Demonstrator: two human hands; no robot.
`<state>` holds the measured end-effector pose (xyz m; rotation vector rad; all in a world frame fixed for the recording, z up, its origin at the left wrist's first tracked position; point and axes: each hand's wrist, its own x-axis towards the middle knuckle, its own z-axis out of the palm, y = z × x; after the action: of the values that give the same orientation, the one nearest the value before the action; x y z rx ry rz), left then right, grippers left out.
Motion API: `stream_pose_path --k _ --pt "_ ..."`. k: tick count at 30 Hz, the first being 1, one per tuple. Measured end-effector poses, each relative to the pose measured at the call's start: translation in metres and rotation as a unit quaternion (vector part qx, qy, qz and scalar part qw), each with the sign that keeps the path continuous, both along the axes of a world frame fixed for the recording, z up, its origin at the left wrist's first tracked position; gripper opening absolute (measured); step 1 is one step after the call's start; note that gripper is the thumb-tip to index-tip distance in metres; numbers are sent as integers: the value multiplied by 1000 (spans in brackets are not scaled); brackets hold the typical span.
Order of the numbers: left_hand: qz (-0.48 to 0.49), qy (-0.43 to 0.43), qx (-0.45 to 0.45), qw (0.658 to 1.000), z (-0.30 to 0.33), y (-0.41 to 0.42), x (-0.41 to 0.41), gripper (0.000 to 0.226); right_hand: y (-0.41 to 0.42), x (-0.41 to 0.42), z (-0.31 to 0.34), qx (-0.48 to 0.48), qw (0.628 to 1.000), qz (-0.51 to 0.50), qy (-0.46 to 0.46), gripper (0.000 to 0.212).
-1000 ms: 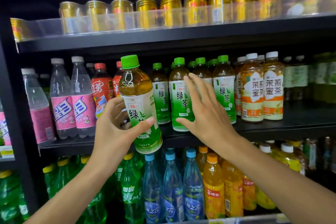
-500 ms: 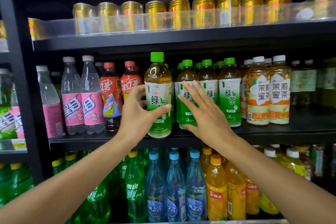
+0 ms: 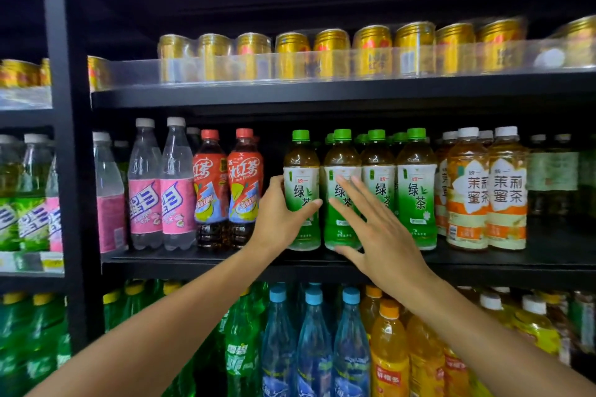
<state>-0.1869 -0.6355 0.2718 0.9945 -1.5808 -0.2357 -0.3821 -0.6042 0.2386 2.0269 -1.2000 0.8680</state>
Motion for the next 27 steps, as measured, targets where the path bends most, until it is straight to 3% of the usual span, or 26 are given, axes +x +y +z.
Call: stream_pose_path --k 3,5,8,10,17,23,27 --pt "4 -81 -5 997 -6 7 2 91 1 -4 0 5 1000 13 11 86" --pt "17 -162 -54 985 -13 20 6 109 3 -8 2 7 1000 14 21 83" --pt "36 -306 -173 935 -23 34 14 90 4 -12 4 9 999 11 32 82" --pt "31 -349 -193 916 -27 31 18 77 4 -13 6 15 999 16 38 82" --pt "64 -394 -224 889 -27 18 20 88 0 -19 9 41 997 37 49 80" --pt "130 -447 -236 853 -29 23 5 60 10 -39 7 27 999 44 9 76" --pt "151 -493 -197 833 -31 22 -13 60 7 -60 0 25 999 -35 -23 73"
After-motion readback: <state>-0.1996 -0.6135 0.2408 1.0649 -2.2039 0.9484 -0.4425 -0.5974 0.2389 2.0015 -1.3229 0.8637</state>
